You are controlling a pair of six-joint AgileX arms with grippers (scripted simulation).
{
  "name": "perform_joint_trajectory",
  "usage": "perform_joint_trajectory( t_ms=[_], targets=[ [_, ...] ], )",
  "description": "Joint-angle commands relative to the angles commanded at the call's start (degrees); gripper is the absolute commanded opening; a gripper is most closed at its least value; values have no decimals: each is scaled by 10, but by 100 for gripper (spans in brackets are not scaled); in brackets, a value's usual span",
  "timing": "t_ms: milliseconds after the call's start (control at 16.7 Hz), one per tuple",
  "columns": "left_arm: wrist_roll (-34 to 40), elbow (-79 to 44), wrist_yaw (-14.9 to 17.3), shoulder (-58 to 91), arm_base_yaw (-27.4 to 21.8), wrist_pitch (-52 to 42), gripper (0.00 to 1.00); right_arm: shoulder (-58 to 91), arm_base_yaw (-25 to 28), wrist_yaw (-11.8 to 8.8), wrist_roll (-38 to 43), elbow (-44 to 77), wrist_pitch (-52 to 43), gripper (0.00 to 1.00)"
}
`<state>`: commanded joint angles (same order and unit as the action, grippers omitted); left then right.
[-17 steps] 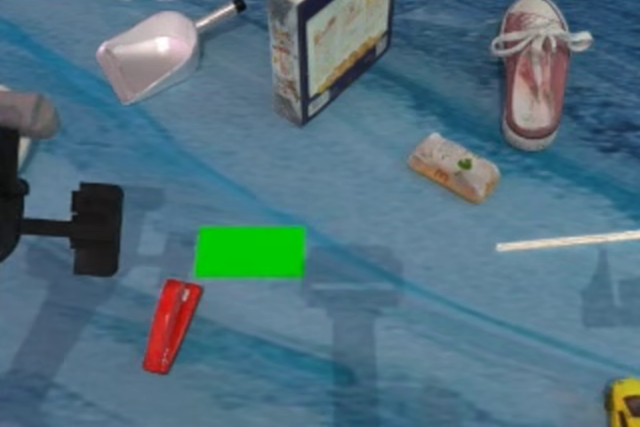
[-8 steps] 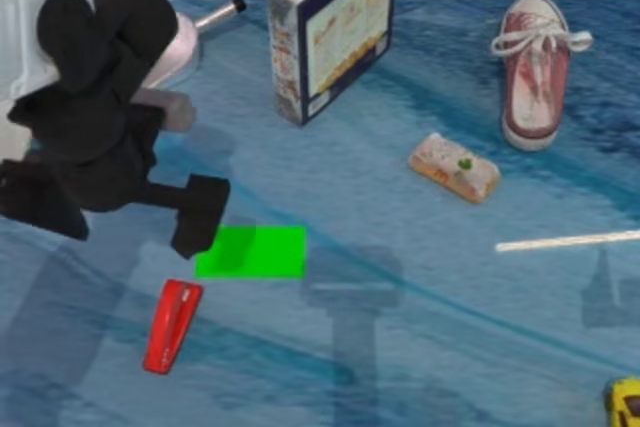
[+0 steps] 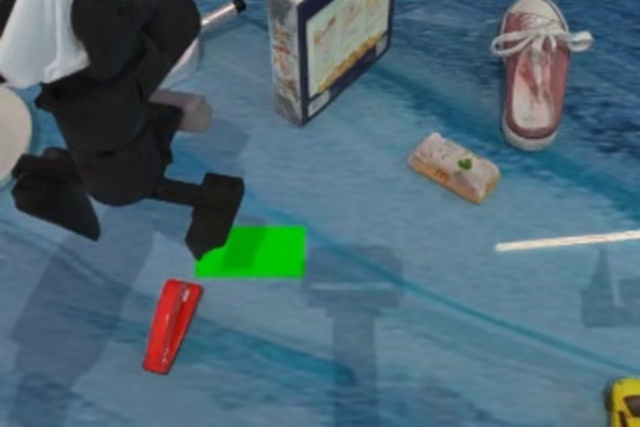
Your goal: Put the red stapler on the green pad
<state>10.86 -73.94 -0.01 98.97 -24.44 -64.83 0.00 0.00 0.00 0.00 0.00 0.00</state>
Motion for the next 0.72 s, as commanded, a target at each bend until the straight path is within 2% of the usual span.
perform_joint_trajectory(
  t_ms=[180, 540, 720],
  targets=[
    [-1, 16, 0, 9, -1, 22, 100, 0, 0, 0, 0, 0, 0, 100],
    [-2, 108, 0, 66, -1, 176, 100, 0, 0, 0, 0, 0, 0, 100],
    [-3, 137, 0, 85, -1, 221, 100, 0, 0, 0, 0, 0, 0, 100]
  ],
)
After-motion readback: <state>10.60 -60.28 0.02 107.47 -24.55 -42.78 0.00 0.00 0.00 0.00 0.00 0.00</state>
